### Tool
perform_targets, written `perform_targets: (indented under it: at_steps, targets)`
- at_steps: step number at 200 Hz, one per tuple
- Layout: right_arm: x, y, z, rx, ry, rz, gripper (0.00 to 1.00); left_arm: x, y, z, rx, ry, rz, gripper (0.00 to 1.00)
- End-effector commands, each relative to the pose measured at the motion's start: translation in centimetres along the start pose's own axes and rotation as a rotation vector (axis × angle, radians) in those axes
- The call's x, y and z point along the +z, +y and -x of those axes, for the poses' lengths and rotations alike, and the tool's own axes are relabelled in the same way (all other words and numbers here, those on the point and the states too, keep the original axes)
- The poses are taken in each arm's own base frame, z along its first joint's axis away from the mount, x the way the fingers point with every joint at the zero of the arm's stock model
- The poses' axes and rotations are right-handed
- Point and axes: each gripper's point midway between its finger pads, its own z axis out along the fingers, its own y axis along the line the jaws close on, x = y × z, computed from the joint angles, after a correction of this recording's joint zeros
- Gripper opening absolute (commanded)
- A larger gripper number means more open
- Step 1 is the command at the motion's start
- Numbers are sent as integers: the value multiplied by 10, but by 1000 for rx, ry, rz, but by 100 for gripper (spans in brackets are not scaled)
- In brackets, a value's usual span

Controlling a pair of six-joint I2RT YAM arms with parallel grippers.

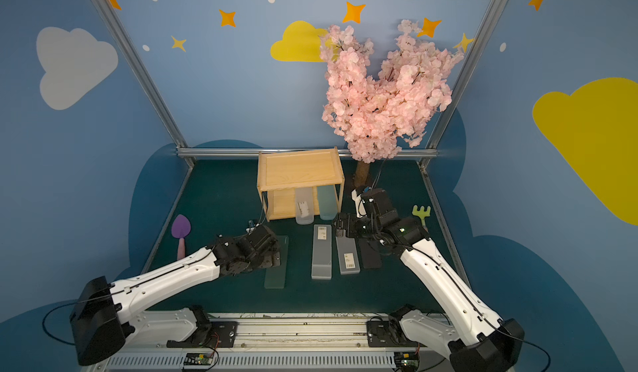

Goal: Remove the pencil cases from the shelf
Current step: Move the pencil case to the center of the board.

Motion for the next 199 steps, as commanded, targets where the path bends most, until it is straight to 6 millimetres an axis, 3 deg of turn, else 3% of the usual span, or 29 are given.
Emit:
perform_targets:
  at_steps: [1,28,68,127,199]
  targets:
    - [5,4,5,-13,-12,14,98,15,-8,2,102,48,-33,100]
    - [6,1,6,-16,-14,0,98,28,-21,10,121,88,-44,100]
    - [10,-2,4,-16,-5,-13,98,48,-31,1,139,184,-25,100]
    - [13,-7,0,-21,12,-22,98,64,-21,-16,121,250,26,100]
    - [7,-16,-5,-6,4,-34,98,73,-26,-25,107,290,36,100]
